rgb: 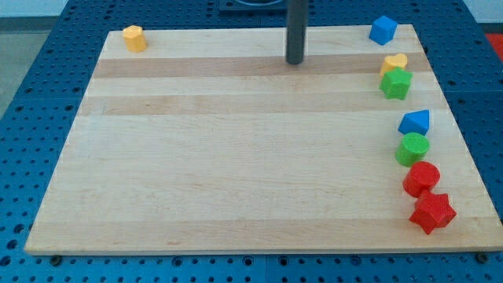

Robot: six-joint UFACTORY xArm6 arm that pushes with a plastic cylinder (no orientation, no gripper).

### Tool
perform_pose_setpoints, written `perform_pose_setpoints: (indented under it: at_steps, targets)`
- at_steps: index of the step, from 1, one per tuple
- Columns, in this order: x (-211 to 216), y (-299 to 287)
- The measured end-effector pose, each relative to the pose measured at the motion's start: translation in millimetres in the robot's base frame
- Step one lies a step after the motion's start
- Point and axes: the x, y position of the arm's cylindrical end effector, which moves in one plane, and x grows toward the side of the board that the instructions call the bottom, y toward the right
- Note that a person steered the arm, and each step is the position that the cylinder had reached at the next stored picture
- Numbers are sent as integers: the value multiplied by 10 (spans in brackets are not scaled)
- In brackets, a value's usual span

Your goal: Slightly move the yellow heart to the left side

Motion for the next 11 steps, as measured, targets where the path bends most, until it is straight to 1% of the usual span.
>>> perform_pose_setpoints:
  at_steps: [5,6,9,10,11]
  targets:
    - [-137,1916]
    - [-110,2127]
    - [276,2143]
    - [299,2017]
    - [299,1739]
